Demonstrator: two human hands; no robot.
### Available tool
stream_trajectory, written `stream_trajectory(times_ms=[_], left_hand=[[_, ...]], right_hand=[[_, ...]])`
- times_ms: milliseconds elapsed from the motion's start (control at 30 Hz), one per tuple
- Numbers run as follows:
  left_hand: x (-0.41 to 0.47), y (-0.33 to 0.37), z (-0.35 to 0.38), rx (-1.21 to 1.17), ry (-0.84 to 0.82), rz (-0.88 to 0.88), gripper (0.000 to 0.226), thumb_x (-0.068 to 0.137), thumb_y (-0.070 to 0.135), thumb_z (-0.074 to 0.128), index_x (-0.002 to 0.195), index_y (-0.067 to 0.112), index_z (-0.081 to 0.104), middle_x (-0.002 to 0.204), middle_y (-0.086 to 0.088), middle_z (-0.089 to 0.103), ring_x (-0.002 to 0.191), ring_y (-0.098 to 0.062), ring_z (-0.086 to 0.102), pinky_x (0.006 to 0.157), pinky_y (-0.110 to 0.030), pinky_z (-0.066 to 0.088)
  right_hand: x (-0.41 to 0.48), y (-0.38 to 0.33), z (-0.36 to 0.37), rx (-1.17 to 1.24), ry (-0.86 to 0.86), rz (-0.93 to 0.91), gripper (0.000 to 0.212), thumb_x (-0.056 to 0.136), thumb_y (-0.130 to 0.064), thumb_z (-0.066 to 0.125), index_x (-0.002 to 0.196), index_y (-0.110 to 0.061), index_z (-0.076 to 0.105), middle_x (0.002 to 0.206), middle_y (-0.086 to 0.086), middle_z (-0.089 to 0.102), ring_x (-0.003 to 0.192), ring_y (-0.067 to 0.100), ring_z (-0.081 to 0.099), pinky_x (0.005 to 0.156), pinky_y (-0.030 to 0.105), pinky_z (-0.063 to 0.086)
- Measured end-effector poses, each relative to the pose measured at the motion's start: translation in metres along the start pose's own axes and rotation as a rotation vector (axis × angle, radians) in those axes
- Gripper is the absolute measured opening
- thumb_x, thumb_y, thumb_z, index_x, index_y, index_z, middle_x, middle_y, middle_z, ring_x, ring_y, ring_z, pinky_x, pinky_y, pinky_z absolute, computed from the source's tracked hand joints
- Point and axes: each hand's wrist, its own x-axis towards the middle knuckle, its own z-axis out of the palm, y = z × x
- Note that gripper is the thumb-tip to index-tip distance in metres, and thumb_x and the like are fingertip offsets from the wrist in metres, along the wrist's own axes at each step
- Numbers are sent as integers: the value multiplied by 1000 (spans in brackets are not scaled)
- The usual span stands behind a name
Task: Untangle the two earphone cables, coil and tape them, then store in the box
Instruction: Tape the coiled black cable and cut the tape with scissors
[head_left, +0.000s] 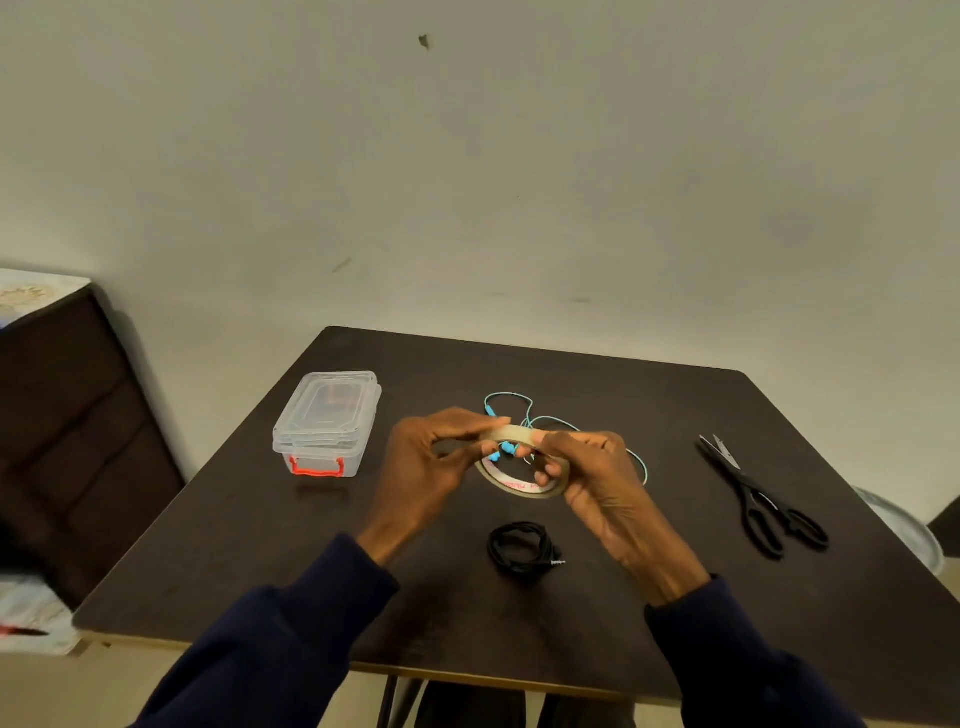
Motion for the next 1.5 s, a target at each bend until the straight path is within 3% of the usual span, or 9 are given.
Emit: stream_trajectory(times_ms=[133, 333, 500, 600, 767, 900, 1033, 1333, 1500], left_hand=[[0, -2, -1, -3, -4, 71, 20, 90, 20, 71, 109, 19, 76, 102, 9, 76, 94, -17, 72, 82, -26, 58], [0, 3, 2, 124, -59, 194, 21, 94, 20, 64, 112, 22, 75, 104, 5, 75, 97, -16, 72, 85, -37, 59], [2, 11, -1, 88, -46, 170, 25, 94, 46, 60, 116, 39, 70, 104, 19, 73, 97, -12, 71, 87, -31, 58], [2, 16, -2, 66, -45, 153, 23, 91, 47, 62, 113, 50, 69, 104, 25, 72, 98, -8, 71, 86, -24, 56], [3, 8, -3, 59, -27, 150, 20, 91, 25, 68, 110, 27, 76, 104, 9, 76, 98, -17, 72, 86, -34, 59], [4, 6, -3, 118, -33, 180, 20, 91, 12, 68, 109, 11, 77, 104, 2, 76, 97, -17, 71, 86, -33, 58], [4, 5, -5, 136, -22, 216, 21, 90, 9, 68, 109, 7, 76, 104, 0, 75, 98, -14, 71, 87, -28, 57], [1, 3, -6, 226, -19, 348, 24, 90, 16, 65, 114, 19, 70, 109, 15, 68, 99, -3, 68, 87, -18, 54], [1, -1, -6, 278, 0, 384, 25, 92, 17, 63, 117, 20, 68, 111, 15, 67, 100, 0, 66, 89, -20, 55]], right_hand=[[-3, -2, 4, 40, -34, 66, 25, 90, 3, 57, 70, 10, 71, 68, 20, 67, 45, 9, 41, 46, 21, 43], [-11, 5, 3, -68, -10, 76, 33, 87, -17, 70, 58, 0, 68, 47, 3, 55, 47, 12, 39, 51, 22, 41], [-11, 0, 2, -13, -73, 50, 26, 87, -11, 67, 68, 6, 72, 60, 12, 67, 44, 7, 44, 50, 20, 46], [-10, -2, 0, 1, -104, 29, 27, 91, -4, 61, 69, 7, 74, 72, 21, 70, 45, 8, 45, 51, 20, 49], [-9, -1, -5, 16, -162, 41, 29, 92, 0, 57, 69, 4, 75, 80, 25, 71, 50, 11, 49, 55, 21, 53], [-8, 0, -9, 7, -217, 42, 23, 81, -4, 56, 76, 10, 73, 81, 23, 71, 55, 14, 49, 58, 24, 52], [-9, 0, -12, 29, -268, 27, 30, 80, 1, 51, 91, 26, 64, 85, 22, 72, 58, 11, 49, 59, 25, 51], [-14, 4, -2, 19, -180, -27, 23, 77, -4, 58, 64, 11, 70, 76, 28, 70, 49, 12, 48, 54, 25, 50], [-12, 2, 2, 27, -148, 0, 21, 74, -4, 58, 62, 7, 71, 76, 28, 69, 49, 13, 49, 53, 26, 48]])
